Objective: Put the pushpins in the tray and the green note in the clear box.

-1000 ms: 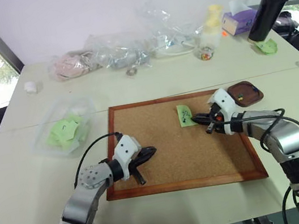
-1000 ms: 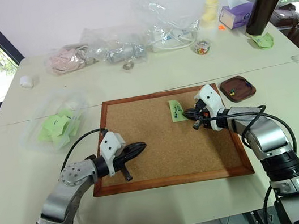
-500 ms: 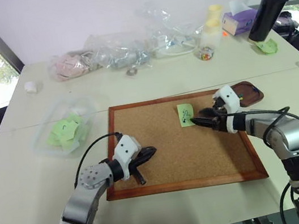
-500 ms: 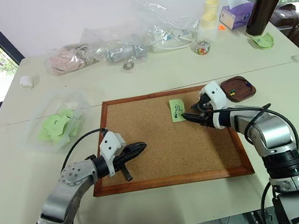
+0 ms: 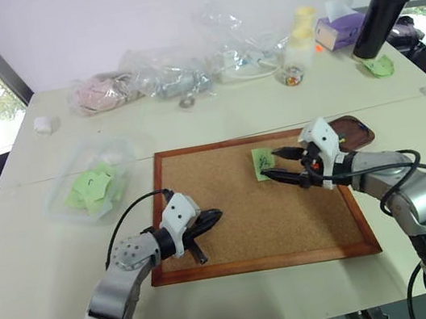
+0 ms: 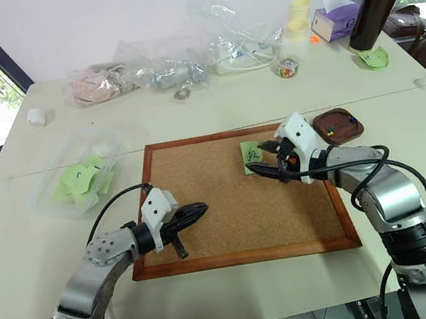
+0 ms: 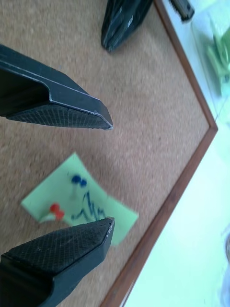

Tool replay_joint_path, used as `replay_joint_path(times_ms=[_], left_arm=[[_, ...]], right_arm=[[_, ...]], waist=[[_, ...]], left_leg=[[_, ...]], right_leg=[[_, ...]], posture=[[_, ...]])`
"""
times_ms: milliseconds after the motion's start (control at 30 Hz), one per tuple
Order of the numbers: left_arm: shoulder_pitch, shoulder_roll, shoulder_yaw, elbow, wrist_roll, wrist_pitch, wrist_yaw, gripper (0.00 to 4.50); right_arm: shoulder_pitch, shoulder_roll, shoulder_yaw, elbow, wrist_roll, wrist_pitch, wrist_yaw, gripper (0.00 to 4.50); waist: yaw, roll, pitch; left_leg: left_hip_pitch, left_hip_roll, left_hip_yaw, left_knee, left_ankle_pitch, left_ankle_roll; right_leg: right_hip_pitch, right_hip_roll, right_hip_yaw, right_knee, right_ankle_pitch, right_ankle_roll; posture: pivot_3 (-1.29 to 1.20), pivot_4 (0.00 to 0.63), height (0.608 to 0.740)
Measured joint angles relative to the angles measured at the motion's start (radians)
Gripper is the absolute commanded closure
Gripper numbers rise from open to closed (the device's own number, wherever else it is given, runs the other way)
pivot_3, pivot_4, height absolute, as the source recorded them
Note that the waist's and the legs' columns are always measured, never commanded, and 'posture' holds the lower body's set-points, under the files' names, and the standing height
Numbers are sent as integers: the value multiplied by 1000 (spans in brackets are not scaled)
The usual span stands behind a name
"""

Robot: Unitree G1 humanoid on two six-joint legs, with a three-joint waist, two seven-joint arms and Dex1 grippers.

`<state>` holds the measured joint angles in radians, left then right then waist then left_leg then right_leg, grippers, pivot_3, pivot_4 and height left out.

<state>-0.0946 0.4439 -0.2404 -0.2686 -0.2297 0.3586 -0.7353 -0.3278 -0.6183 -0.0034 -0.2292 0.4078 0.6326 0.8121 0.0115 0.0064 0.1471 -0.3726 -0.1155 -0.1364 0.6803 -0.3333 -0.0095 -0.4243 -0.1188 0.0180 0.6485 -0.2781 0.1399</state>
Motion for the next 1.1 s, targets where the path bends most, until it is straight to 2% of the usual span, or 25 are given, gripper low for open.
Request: replay_joint_path(times_ms=[367,767,833,900,1000,1100], left_arm=[[5,-12,0,2,0,-4,10,4500],[10,-12,0,-6,0,0,19,4500],[9,-12,0,-6,0,3,19,4500],[6,-12,0,-7,0,4,19,4500],[2,-12,0,-7,0,5,19,4500],[1,-12,0,-8,1,5,19,4500]], right_arm=[[-74,13,73,245,-67,-80,52,1545],[-66,18,58,261,-58,-67,55,1545],[-64,26,46,261,-45,-50,45,2066],[-62,28,39,262,-44,-42,36,2803],[-62,28,29,273,-52,-41,26,4372],[-62,29,29,275,-56,-46,26,4446]], waist=[[0,0,0],[0,0,0],[0,0,0],[0,0,0],[0,0,0],[0,0,0]], left_leg=[[0,0,0,0,0,0],[0,0,0,0,0,0],[0,0,0,0,0,0],[0,0,0,0,0,0],[0,0,0,0,0,0],[0,0,0,0,0,0]], right_leg=[[1,0,0,0,0,0],[0,0,0,0,0,0],[0,0,0,0,0,0],[1,0,0,0,0,0],[0,0,0,0,0,0],[1,0,0,0,0,0]], posture=[[0,150,740],[0,150,740],[0,150,740],[0,150,740],[0,150,740],[0,150,740]])
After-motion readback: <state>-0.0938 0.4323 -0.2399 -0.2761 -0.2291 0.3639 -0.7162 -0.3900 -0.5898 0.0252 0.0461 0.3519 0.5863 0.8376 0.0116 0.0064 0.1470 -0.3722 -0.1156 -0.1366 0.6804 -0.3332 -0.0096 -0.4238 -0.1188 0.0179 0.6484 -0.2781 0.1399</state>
